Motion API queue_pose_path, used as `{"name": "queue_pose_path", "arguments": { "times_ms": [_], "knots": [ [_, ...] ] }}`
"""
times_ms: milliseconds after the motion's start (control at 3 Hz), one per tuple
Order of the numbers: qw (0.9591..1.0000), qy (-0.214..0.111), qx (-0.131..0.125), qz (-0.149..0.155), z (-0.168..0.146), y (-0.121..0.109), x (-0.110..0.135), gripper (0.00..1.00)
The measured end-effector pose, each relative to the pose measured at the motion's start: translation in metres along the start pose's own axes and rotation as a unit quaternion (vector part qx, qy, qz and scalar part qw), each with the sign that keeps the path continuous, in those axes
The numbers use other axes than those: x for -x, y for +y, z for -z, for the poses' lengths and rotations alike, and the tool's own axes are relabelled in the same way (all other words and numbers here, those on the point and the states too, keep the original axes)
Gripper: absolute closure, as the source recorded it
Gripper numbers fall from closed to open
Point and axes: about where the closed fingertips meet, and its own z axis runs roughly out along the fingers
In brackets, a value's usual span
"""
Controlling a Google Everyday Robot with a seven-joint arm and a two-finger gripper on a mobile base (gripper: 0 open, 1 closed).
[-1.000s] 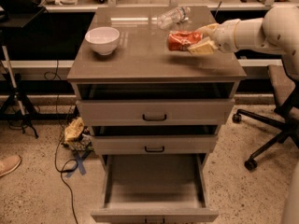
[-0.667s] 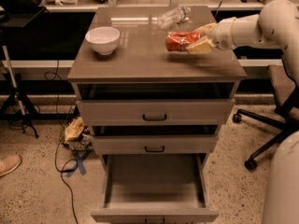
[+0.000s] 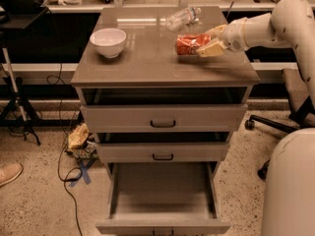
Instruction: Pick coke can from bottom drawer and place on counter
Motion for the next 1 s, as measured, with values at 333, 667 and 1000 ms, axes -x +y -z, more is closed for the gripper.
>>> {"name": "queue_pose_path", "arguments": {
  "times_ms": [333, 667, 1000],
  "knots": [
    [1.0000, -0.001, 0.005, 0.000, -0.002, -0.002, -0.003, 0.04],
    [1.0000, -0.005, 0.002, 0.000, -0.001, -0.004, -0.003, 0.00],
    [0.9991, -0.019, -0.036, 0.008, 0.025, -0.012, 0.002, 0.00]
  ]
}}
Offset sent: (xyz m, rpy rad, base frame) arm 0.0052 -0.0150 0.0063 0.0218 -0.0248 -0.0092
